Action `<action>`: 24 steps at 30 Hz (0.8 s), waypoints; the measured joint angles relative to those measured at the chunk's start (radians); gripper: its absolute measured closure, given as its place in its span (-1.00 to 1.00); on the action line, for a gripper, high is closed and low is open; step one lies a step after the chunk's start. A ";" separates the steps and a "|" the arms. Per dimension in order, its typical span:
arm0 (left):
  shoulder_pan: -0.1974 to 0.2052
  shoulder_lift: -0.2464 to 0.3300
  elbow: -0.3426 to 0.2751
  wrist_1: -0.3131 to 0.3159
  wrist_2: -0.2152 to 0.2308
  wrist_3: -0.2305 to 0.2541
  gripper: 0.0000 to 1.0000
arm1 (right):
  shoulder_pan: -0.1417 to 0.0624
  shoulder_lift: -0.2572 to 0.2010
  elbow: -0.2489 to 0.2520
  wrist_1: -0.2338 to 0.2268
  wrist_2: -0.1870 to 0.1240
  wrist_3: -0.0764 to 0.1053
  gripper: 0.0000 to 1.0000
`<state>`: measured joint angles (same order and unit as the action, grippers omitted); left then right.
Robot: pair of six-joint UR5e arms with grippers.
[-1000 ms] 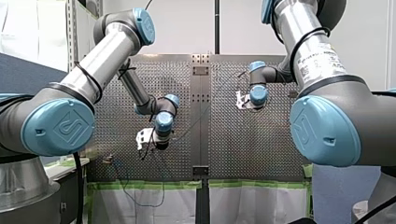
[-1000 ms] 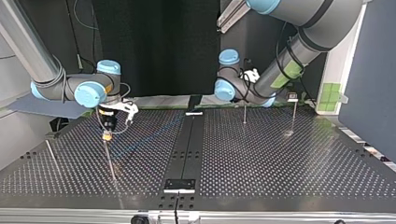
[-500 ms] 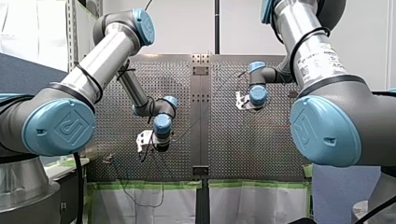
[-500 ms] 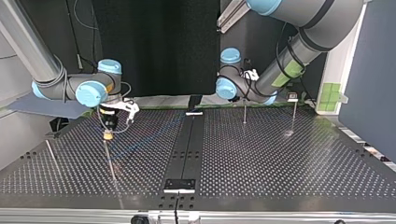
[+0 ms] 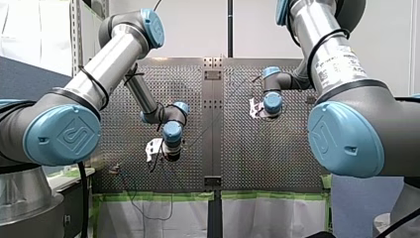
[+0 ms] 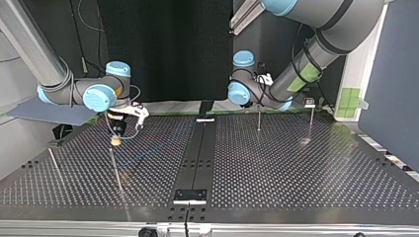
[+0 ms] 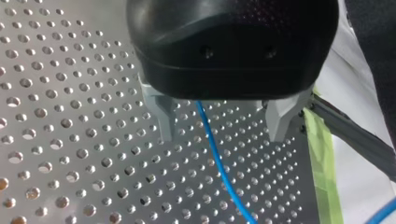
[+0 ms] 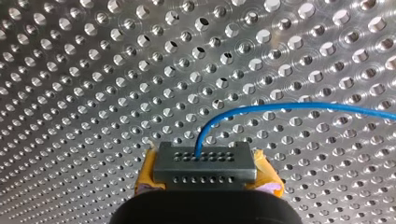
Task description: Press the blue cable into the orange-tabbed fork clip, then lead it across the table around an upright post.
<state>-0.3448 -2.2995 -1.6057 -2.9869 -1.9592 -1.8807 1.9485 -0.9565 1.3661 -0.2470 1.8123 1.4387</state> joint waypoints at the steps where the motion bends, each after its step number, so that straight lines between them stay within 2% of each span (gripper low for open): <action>1: 0.000 0.000 0.000 0.000 -0.001 0.000 -0.91 | 0.000 0.000 0.000 0.000 0.000 -0.001 1.00; 10: 0.000 0.000 0.000 0.000 -0.002 0.005 -0.91 | 0.001 0.002 0.020 -0.013 0.016 -0.002 1.00; 24: -0.001 0.000 0.000 0.008 0.001 0.011 -0.91 | 0.001 0.006 0.030 -0.023 0.019 -0.002 1.00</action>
<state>-0.3454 -2.2992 -1.6057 -2.9791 -1.9582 -1.8699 1.9498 -0.9503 1.3963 -0.2704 1.8309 1.4366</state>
